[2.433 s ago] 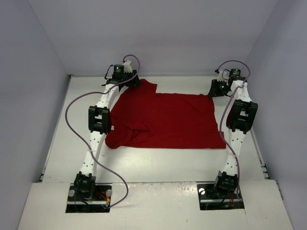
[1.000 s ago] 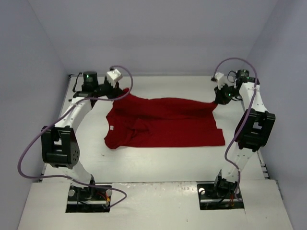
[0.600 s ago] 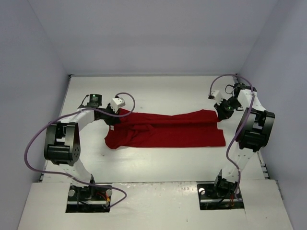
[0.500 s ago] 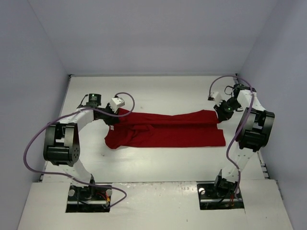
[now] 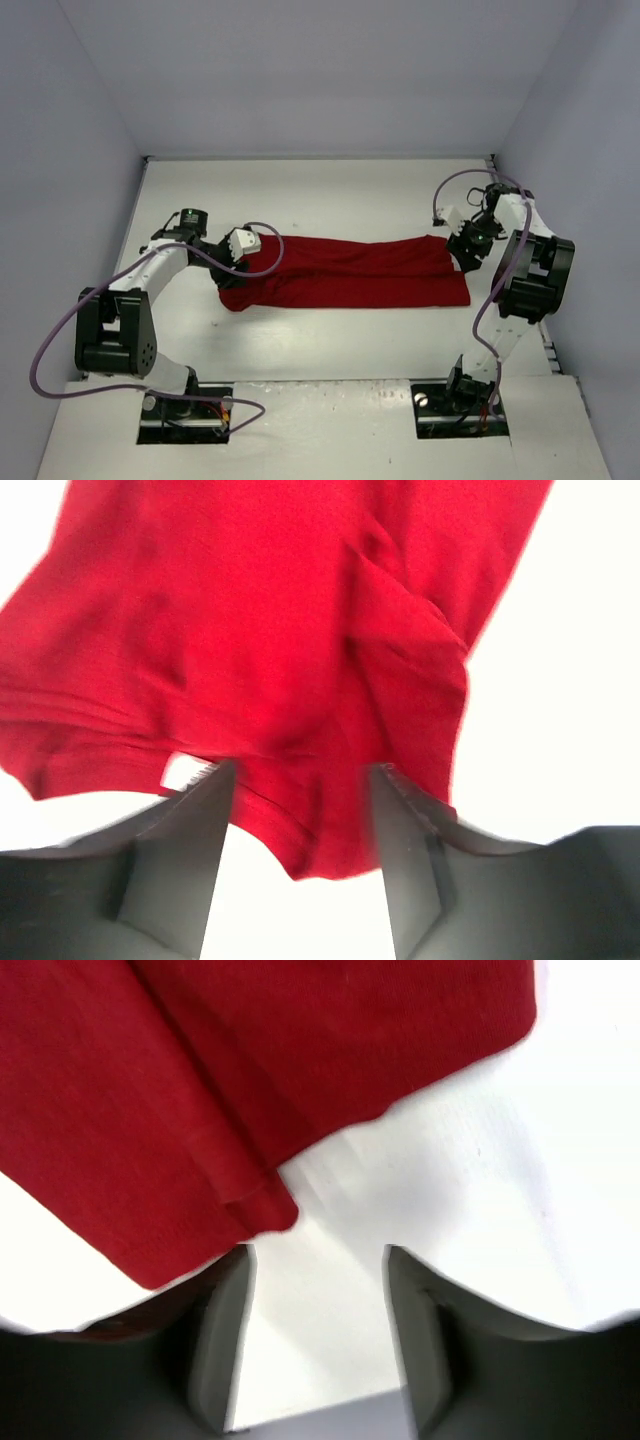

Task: Fold and stack the t-shirts
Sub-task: Fold the other side of the tshirt into a rectangle

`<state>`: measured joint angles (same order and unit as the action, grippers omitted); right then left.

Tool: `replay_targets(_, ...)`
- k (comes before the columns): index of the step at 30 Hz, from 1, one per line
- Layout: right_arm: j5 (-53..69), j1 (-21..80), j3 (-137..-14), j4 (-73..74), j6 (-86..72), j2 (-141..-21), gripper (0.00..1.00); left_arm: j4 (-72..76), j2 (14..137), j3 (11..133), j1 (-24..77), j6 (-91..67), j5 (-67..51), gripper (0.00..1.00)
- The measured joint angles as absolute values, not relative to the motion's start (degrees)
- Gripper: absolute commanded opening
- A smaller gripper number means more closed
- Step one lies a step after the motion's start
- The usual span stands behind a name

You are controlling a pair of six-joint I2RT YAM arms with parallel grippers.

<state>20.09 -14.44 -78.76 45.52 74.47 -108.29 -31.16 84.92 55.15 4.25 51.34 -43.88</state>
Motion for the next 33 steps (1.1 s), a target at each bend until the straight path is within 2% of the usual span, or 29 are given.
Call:
replay_targets(2, 18.86, -14.44, -78.88, 45.63, 74.68, -107.96, 0.69, -33.74, 84.87, 54.31, 4.27, 54.33, -43.61, 0.71)
replay_targets(5, 17.81, -14.44, -79.81, 46.20, 74.75, -107.38, 0.71, -36.46, 82.58, 52.16, 4.24, 59.56, -42.97, 0.76)
replay_targets(10, 19.60, -14.46, -83.11, 47.16, 74.61, -104.86, 0.67, -39.62, 75.85, 51.31, 3.14, 62.67, -44.49, 0.75)
replay_targets(13, 23.19, -14.59, -86.38, 47.56, 73.59, -103.23, 0.56, -38.47, 77.81, 57.06, 2.06, 57.19, -46.38, 0.72)
replay_targets(17, 29.95, -14.16, -91.91, 48.31, 69.47, -103.77, 0.35, -34.79, 87.28, 68.21, 2.44, 45.62, -47.85, 0.58)
replay_targets(18, 31.29, -13.85, -93.32, 48.21, 68.14, -104.43, 0.32, -33.70, 90.57, 71.08, 3.01, 42.72, -47.64, 0.57)
replay_targets(24, 36.83, -10.24, -96.13, 47.91, 62.30, -110.71, 0.34, -30.66, 106.96, 82.45, 7.35, 28.78, -46.40, 0.61)
replay_targets(33, 38.98, -7.79, -95.72, 48.21, 59.37, -114.61, 0.35, -29.98, 118.71, 91.91, 12.18, 18.73, -49.12, 0.59)
